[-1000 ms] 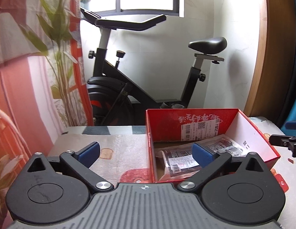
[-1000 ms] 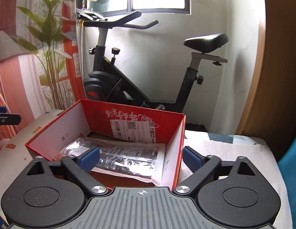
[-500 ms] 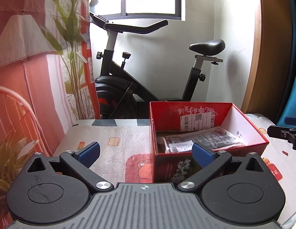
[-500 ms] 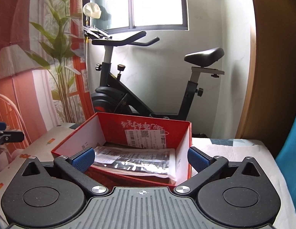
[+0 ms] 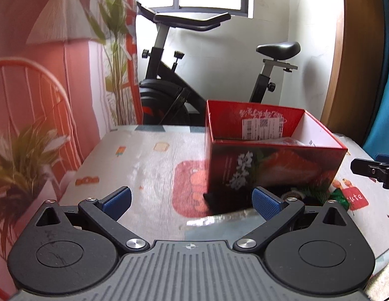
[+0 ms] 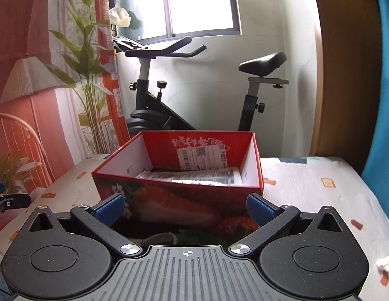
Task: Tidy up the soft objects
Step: 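Move the right gripper toward the blue cotton-pad bag, then close the right gripper on the blue cotton-pad bag and lift it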
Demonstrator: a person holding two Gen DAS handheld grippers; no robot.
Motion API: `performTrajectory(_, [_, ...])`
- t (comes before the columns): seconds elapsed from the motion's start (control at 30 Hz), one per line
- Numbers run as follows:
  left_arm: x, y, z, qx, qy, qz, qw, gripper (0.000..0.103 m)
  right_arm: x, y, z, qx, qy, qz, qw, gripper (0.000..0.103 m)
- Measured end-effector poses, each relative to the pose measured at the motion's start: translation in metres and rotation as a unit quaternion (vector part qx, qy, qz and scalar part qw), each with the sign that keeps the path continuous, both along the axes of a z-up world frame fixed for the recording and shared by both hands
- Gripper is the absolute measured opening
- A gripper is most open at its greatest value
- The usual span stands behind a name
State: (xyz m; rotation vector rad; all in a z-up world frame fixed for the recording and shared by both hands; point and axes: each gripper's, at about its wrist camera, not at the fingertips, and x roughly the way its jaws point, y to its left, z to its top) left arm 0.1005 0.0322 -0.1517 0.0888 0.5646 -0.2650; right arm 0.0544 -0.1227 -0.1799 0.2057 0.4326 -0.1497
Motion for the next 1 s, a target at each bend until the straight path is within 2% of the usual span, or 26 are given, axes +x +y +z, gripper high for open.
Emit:
performTrajectory(0.2, [-0.013,0.010,-0.029,-0.027,0.046,0.005,0.9986,0.103,-0.005,0.029,-0.026,0.002,0.025,0.042,0.999,0.103])
performTrajectory(0.37, [-0.015,0.015,-0.049,-0.050,0.088,0.000,0.9948,0.099,-0.004,0.050,-0.045,0.014,0.049,0.088,0.995,0.102])
performTrajectory(0.5, [-0.012,0.017,-0.059,-0.061,0.108,-0.006,0.9923,0.096,-0.005,0.060,-0.053,0.020,0.066,0.119,0.990,0.093])
performTrajectory(0.7, [-0.010,0.016,-0.075,-0.072,0.146,-0.013,0.9865,0.079,-0.002,0.071,-0.065,0.033,0.097,0.155,0.983,0.080])
performTrajectory(0.9, [-0.009,0.014,-0.080,-0.081,0.160,-0.029,0.9834,0.065,0.002,0.076,-0.078,0.054,0.125,0.180,0.974,0.064])
performTrajectory(1.0, [-0.007,0.014,-0.085,-0.091,0.173,-0.036,0.9801,0.054,0.004,0.076,-0.081,0.063,0.132,0.187,0.971,0.059])
